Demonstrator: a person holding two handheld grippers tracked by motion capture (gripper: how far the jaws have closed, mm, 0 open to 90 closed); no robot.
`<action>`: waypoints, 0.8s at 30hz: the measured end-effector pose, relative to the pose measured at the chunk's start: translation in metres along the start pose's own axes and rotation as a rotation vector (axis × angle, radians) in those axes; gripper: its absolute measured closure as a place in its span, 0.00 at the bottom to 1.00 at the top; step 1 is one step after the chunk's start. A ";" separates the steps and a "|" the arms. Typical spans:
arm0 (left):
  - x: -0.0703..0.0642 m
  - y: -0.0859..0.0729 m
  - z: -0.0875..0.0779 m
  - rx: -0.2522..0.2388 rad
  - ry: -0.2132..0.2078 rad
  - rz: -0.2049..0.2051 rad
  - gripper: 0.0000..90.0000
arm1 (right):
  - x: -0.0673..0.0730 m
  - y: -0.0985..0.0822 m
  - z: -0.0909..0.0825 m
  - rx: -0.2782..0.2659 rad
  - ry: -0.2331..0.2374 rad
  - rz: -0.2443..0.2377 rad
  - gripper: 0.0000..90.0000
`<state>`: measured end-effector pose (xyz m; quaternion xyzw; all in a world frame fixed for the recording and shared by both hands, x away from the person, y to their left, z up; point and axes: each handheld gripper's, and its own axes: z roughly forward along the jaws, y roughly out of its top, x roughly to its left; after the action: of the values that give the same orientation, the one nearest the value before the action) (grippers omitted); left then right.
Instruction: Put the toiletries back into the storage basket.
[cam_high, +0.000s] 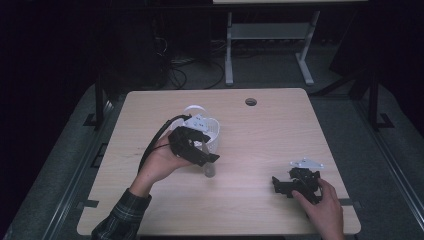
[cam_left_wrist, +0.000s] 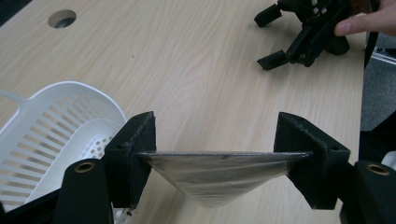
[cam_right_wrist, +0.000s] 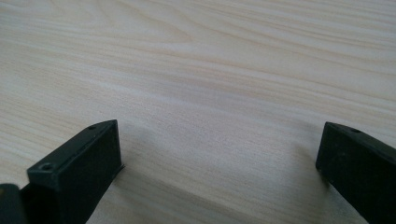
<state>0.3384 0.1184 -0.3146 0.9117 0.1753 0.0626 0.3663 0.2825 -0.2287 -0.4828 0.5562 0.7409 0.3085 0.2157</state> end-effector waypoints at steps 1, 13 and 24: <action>0.000 0.001 -0.002 -0.002 0.003 -0.001 0.32 | 0.000 0.000 0.000 0.000 0.000 -0.001 0.00; 0.005 0.007 -0.021 -0.037 0.008 -0.022 0.33 | 0.000 0.000 0.000 0.000 0.000 -0.001 0.00; 0.010 0.014 -0.034 -0.057 0.003 -0.027 0.33 | 0.000 0.000 0.000 0.000 0.001 -0.001 0.00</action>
<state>0.3434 0.1345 -0.2801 0.8983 0.1861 0.0640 0.3928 0.2826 -0.2288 -0.4828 0.5556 0.7414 0.3084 0.2156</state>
